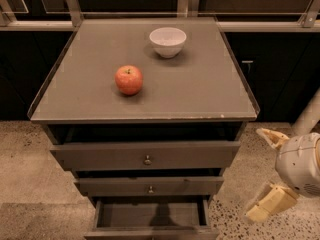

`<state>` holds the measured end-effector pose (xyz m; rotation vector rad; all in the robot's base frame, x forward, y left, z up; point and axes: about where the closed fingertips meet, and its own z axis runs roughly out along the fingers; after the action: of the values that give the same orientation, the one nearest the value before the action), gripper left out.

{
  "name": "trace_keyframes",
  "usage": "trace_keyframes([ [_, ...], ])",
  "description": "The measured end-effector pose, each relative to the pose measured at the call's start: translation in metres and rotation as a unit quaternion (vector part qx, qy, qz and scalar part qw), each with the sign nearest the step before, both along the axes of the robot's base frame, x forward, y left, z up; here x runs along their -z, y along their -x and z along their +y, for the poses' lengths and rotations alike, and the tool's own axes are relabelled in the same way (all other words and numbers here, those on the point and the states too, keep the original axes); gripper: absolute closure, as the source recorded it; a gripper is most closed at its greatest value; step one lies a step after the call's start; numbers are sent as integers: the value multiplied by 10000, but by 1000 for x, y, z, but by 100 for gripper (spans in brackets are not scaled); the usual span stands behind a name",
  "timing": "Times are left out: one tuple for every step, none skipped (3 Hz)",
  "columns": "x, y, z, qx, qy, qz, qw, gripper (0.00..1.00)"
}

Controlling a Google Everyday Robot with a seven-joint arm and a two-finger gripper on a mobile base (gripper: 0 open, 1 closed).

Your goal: Close bottom drawer

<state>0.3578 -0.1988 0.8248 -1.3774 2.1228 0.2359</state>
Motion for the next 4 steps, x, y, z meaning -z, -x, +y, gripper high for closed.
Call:
trace_keyframes([
  [42, -6, -16, 319, -281, 260, 9988, 0],
  [116, -12, -29, 790, -886, 576, 9913, 0],
  [172, -19, -37, 1181, -1315, 775, 9812, 0],
  [180, -21, -36, 1183, -1361, 826, 9801, 0],
])
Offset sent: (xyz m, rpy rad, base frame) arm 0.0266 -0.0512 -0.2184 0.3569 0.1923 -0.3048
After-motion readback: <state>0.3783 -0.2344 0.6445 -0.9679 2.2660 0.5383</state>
